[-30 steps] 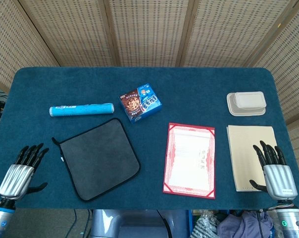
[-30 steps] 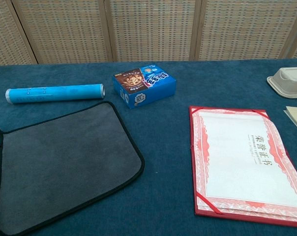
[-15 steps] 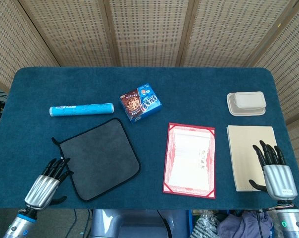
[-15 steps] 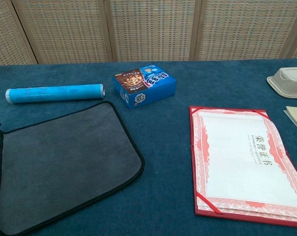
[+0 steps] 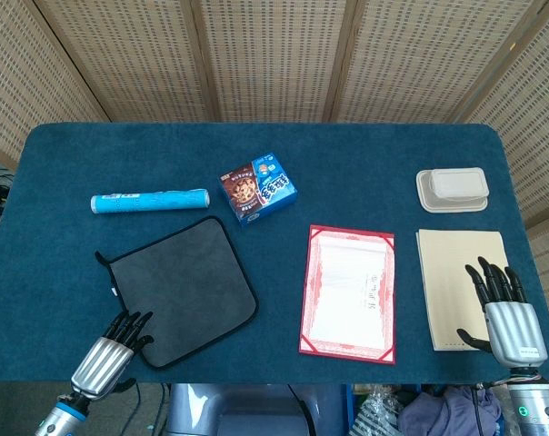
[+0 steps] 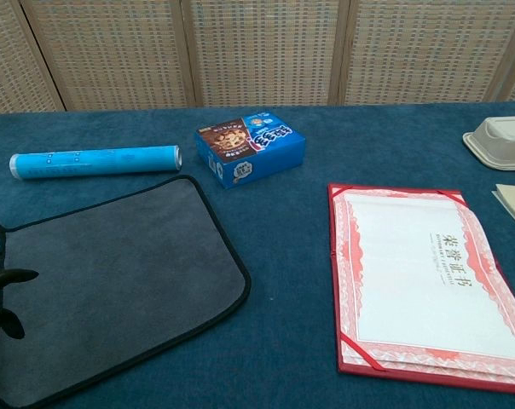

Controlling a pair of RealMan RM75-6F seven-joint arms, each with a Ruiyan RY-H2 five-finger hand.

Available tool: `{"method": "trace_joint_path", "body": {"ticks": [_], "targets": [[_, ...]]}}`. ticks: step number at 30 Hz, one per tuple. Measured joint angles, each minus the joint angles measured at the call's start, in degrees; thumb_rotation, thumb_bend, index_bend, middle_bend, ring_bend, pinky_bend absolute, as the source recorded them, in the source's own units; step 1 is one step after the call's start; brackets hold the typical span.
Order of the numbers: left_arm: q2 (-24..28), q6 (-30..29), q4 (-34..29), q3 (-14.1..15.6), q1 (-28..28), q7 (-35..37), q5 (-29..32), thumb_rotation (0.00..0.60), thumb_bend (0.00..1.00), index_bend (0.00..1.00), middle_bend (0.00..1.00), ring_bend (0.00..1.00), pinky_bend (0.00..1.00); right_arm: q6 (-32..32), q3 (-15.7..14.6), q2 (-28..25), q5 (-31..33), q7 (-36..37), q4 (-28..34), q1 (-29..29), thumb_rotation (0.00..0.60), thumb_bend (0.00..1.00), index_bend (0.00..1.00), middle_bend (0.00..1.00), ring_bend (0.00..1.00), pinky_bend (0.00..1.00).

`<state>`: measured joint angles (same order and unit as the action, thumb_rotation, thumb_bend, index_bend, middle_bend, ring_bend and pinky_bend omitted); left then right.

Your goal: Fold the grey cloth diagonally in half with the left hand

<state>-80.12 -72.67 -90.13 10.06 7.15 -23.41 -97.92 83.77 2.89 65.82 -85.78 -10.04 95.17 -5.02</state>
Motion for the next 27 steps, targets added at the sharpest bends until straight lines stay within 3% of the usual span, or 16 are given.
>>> {"method": "trace_joint_path", "body": {"ticks": [12, 23, 27], "targets": [[-3.3, 2.4, 2.2, -1.2, 1.3, 0.4, 2.0, 0.600, 0.15, 0.32, 0.00, 0.00, 0.00, 0.5, 0.1, 0.2, -0.4, 0.4, -0.1, 0.1, 0.600, 0.00, 0.00, 0.00, 0.00, 0.00], [-4.8, 3.1, 2.3, -1.1, 2.1, 0.2, 1.7, 0.600, 0.27, 0.32, 0.00, 0.00, 0.00, 0.9, 0.2, 0.4, -0.8, 0.8, -0.2, 0.2, 0.600, 0.00, 0.00, 0.00, 0.00, 0.00], [-5.0, 3.3, 2.1, -1.0, 2.2, 0.0, 1.8, 0.600, 0.27, 0.32, 0.00, 0.00, 0.00, 0.9, 0.2, 0.4, -0.7, 1.0, -0.3, 0.2, 0.600, 0.00, 0.00, 0.00, 0.00, 0.00]]}}
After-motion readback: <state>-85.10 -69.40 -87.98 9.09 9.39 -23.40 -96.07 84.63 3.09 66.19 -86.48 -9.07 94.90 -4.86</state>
